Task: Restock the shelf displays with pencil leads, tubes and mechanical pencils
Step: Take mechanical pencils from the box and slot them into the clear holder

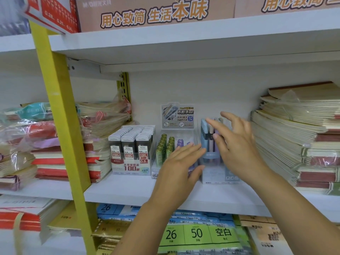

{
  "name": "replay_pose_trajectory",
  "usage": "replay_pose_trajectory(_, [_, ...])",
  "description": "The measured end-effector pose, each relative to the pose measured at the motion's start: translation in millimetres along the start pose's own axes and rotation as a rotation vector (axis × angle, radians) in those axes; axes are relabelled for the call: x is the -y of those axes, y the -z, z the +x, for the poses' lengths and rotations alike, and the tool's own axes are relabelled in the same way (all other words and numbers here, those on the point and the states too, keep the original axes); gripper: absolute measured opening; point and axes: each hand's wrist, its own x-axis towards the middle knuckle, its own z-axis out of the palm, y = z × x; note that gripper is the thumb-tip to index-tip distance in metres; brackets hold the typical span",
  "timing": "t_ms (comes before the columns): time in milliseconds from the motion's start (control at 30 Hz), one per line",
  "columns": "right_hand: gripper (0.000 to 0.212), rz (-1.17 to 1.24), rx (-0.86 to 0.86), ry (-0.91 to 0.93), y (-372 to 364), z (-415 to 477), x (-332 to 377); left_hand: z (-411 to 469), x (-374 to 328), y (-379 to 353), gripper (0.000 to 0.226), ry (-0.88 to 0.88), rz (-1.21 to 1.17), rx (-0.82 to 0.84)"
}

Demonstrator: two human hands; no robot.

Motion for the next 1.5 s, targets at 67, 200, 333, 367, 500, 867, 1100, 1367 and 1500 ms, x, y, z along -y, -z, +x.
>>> replay_pose_trajectory(67, [0.043, 0.089, -0.049, 0.03, 8, -9, 5, -9, -5, 5, 0.045, -0.003, 0.004, -0.052])
replay_pose_trajectory(200, [0.033, 0.329, -0.075, 0.096, 28, -48, 24, -55, -20, 10, 0.029, -0.097, 0.043, -0.14])
replay_pose_trajectory(333, [0.022, 0.503, 0.172, 0.042, 17, -142, 31, -161, -13, -4, 0.026, 0.058, -0.005, 0.162])
replay_pose_trajectory(367, [0.019, 0.525, 0.28, -0.031, 7, -176, 29, -194, -8, -11, 0.028, 0.176, -0.006, 0.264])
replay_pose_trajectory(500, [0.026, 0.587, 0.819, -0.508, -51, -314, 22, -318, 13, -50, 0.047, 0.788, -0.077, 0.648])
replay_pose_trajectory(867, [0.058, 0.484, 1.433, -1.124, -201, -470, 13, -439, 44, -104, 0.052, 1.442, -0.511, 0.853])
replay_pose_trajectory(1100, [0.045, 0.519, 1.416, -1.234, -234, -503, 17, -450, 46, -102, 0.051, 1.53, -0.697, 0.804])
replay_pose_trajectory(1367, [0.043, 0.523, 1.392, -1.287, -252, -504, 23, -443, 46, -100, 0.055, 1.506, -0.696, 0.827])
replay_pose_trajectory(1500, [0.047, 0.569, 1.32, -1.424, -264, -510, 36, -443, 46, -98, 0.056, 1.517, -0.685, 0.826])
